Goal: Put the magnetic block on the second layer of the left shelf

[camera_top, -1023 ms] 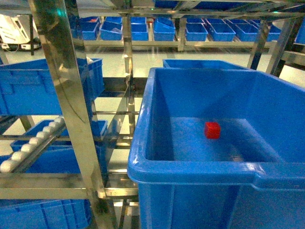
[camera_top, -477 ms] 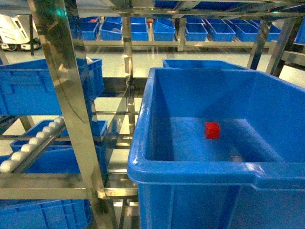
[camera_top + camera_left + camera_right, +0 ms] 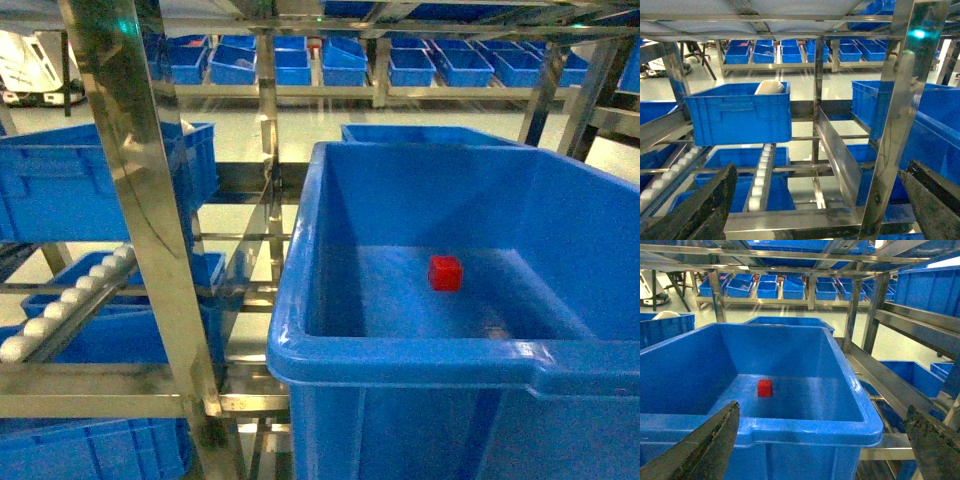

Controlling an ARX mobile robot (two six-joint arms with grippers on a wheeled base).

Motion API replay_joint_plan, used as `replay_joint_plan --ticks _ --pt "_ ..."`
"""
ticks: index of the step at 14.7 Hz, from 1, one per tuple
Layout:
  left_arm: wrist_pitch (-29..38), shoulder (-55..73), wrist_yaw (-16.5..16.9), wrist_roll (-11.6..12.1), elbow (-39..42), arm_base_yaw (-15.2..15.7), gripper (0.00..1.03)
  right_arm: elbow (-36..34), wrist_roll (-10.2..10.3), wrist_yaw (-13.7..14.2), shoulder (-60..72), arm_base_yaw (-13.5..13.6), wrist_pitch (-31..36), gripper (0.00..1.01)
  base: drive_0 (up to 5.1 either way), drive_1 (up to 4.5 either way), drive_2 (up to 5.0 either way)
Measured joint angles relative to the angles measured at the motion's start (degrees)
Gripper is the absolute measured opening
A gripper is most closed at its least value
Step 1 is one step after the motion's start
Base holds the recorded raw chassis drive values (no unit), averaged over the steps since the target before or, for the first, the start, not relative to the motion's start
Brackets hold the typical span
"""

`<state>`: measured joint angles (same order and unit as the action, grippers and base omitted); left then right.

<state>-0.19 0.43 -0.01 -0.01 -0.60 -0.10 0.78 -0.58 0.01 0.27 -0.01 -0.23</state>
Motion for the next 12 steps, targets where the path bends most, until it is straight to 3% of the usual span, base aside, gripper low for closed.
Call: replay_joint_plan --ticks 12 --pt "0.0 0.0 0.0 0.0 0.0 0.0 0.98 0.0 0.0 0.0 0.0 0.0 0.0 0.98 0.0 0.0 0.0"
